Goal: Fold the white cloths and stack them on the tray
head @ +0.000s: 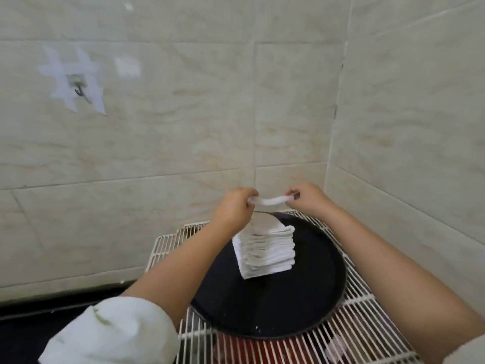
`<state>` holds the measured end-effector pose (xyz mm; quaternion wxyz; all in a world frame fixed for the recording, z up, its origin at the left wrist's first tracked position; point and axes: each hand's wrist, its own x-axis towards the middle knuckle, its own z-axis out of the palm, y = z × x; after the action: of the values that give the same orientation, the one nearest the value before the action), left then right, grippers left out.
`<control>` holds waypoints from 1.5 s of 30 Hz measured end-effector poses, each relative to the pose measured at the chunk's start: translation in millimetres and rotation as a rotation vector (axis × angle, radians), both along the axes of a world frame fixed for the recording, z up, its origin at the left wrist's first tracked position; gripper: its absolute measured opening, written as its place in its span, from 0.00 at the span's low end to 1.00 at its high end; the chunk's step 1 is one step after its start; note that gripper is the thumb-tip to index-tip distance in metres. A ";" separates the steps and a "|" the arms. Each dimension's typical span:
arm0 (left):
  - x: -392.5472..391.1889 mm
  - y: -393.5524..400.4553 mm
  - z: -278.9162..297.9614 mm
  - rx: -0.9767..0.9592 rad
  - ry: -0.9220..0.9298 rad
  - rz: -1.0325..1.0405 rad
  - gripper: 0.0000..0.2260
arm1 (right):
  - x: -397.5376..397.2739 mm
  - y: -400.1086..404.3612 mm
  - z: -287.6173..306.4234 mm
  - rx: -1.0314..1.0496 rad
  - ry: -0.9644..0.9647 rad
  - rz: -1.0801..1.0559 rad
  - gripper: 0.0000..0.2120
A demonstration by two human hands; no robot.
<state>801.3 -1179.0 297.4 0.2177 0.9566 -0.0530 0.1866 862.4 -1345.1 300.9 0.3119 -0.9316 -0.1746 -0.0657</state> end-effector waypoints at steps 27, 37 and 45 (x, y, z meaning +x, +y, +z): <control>-327.1 200.8 5.6 0.435 0.047 0.767 0.19 | -264.7 227.2 27.8 -0.198 -0.393 0.648 0.21; -729.9 322.1 -18.0 0.363 0.243 1.494 0.19 | -614.3 452.7 0.7 -0.171 -0.514 1.176 0.23; -968.2 380.0 -62.0 0.254 0.497 1.928 0.17 | -858.8 593.2 -39.6 -0.099 -0.478 1.604 0.19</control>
<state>-167.0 -799.0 235.5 -0.1254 0.6190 0.7721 0.0711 3.6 -751.9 261.3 0.1776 -0.4985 -0.8484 -0.0118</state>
